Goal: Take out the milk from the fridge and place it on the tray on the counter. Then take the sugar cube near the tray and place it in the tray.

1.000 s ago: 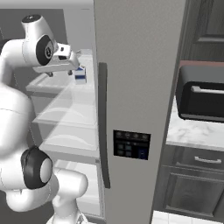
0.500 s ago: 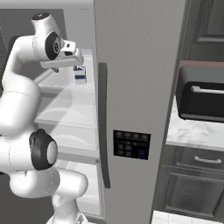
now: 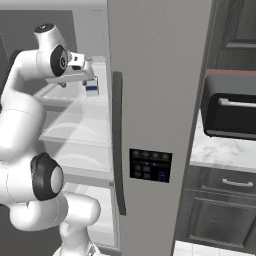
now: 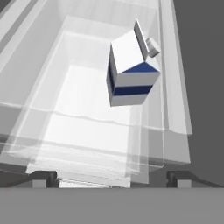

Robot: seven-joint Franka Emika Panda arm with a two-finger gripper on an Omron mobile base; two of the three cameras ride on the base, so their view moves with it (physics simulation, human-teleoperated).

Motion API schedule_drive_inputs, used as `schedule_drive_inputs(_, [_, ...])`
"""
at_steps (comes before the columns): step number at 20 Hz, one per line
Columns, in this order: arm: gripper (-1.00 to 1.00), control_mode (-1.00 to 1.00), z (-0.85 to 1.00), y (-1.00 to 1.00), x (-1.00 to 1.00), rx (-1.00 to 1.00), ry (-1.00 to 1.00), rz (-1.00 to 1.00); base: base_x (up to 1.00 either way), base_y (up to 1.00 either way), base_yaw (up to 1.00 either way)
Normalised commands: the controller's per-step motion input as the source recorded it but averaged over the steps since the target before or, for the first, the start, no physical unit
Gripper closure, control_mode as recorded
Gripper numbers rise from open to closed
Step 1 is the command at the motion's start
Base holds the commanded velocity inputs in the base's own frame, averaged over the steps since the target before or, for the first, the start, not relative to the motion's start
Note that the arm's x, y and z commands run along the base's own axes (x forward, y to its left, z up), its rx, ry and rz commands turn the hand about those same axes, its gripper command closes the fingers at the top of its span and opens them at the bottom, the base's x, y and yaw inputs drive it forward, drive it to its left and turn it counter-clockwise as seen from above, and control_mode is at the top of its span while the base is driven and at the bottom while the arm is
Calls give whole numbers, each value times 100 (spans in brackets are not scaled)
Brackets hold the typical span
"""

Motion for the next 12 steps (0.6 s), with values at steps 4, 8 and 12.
schedule_drive_inputs(4, [-100, -100, -10, 0, 26, 0, -5, 0, 0, 0, 0])
schedule_drive_inputs(8, [-100, -100, -1, 0, 41, 0, -5, 0, 0, 0, 0])
schedule_drive_inputs(12, [-100, -100, 0, 0, 43, 0, -2, -1, 0, 0, 0])
